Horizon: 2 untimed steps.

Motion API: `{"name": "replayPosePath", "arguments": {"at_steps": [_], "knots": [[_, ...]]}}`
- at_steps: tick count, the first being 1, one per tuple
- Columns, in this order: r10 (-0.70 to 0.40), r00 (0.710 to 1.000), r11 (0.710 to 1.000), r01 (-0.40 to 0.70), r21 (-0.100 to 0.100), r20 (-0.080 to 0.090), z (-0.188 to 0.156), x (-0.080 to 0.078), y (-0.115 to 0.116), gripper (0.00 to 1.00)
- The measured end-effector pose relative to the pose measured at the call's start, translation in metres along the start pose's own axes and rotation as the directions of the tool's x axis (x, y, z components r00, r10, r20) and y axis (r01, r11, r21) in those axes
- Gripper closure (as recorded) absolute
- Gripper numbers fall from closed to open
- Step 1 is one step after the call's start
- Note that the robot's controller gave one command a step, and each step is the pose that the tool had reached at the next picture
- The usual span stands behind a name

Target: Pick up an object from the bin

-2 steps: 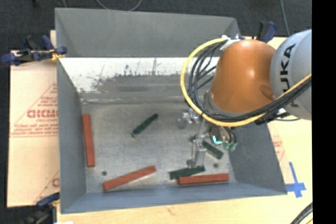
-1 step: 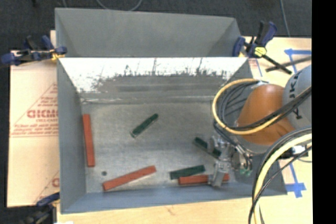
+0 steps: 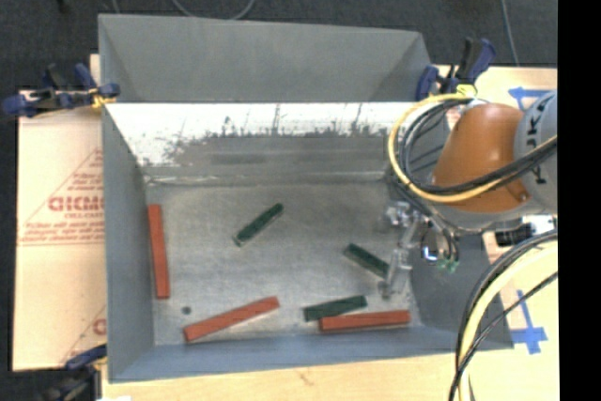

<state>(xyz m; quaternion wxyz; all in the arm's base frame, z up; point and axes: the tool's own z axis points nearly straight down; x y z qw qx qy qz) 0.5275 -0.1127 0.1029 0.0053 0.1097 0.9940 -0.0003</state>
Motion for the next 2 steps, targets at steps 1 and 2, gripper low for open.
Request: {"name": "replayPosePath", "arguments": {"at_steps": [1,2], "knots": [[0.08,0.997,0.997,-0.08,0.001,-0.003,-0.006,-0.031,-0.007,0.0],[0.147,0.989,0.989,-0.147,0.001,-0.009,0.034,-0.03,0.0,0.0]]}}
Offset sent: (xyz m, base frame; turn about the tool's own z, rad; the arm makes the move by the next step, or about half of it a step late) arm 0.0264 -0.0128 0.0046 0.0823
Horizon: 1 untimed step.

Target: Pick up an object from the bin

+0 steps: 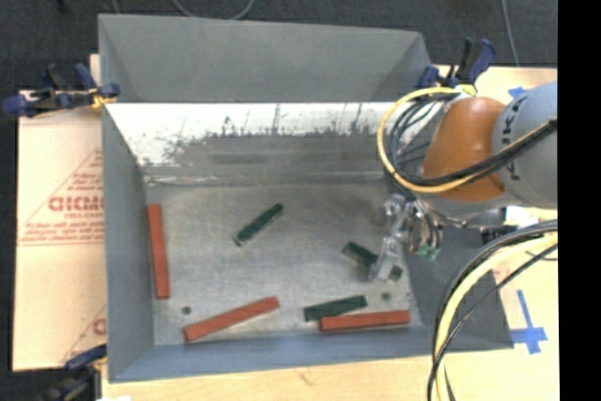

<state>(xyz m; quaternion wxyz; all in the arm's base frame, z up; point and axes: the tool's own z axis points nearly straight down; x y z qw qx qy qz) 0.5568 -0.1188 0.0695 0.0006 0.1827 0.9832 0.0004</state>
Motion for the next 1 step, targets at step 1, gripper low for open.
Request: {"name": "replayPosePath", "arguments": {"at_steps": [1], "knots": [[-0.001,1.0,1.0,0.001,0.0,0.004,-0.0016,-0.0018,-0.0004,0.0]]}}
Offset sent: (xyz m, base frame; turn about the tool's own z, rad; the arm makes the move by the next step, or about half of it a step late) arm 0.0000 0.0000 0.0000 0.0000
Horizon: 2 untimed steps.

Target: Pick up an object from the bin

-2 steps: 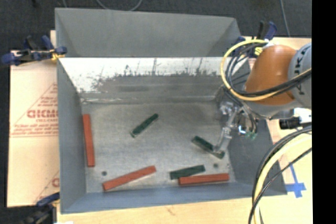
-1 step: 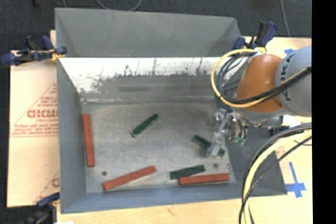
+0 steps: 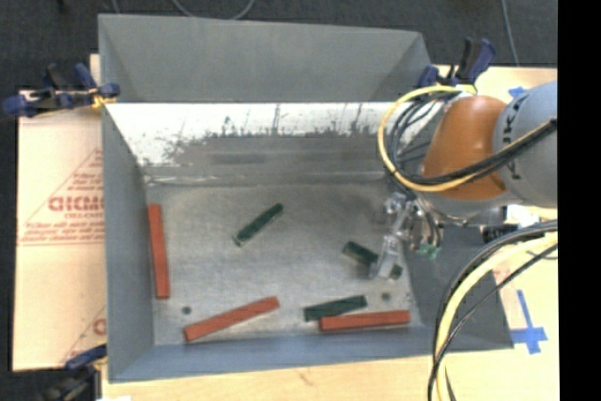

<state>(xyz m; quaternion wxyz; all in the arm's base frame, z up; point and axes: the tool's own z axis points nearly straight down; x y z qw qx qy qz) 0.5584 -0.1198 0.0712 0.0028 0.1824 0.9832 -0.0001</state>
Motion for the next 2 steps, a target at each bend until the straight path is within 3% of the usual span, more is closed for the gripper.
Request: {"name": "replayPosePath", "arguments": {"at_steps": [1,2], "knots": [[0.0,1.0,1.0,0.0,0.0,0.001,0.0,-0.001,0.0,1.0],[0.0,1.0,1.0,0.0,-0.001,0.001,-0.017,-0.003,0.0,1.0]]}}
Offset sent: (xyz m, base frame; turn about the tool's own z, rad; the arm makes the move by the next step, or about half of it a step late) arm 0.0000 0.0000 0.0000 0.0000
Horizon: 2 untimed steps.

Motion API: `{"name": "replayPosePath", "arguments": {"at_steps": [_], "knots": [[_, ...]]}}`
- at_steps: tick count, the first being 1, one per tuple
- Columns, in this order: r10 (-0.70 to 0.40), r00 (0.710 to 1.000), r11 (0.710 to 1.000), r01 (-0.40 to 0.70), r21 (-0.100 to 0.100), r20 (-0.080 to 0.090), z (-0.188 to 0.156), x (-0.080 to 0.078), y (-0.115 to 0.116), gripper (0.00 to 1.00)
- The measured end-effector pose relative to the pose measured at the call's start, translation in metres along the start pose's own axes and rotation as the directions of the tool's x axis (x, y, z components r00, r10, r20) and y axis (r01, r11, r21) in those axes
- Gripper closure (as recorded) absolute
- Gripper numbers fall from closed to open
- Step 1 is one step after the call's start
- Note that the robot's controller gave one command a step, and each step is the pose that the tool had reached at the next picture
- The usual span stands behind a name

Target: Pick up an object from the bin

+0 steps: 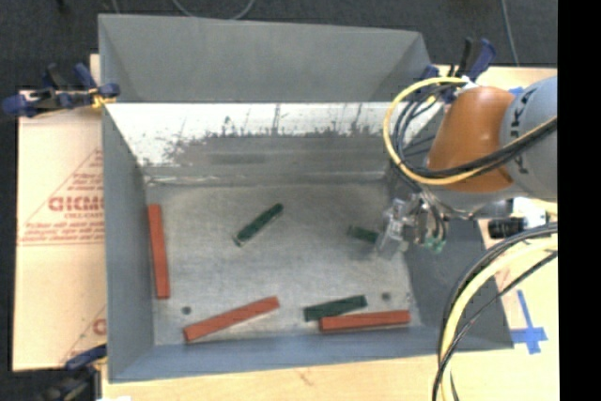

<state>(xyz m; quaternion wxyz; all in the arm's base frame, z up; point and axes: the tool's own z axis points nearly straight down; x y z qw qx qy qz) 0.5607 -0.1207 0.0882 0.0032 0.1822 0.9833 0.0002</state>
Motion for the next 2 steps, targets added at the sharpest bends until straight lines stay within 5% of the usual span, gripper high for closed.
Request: {"name": "replayPosePath", "arguments": {"at_steps": [2], "knots": [[-0.002,1.0,1.0,0.002,0.0,0.002,-0.083,-0.005,-0.001,1.0]]}}
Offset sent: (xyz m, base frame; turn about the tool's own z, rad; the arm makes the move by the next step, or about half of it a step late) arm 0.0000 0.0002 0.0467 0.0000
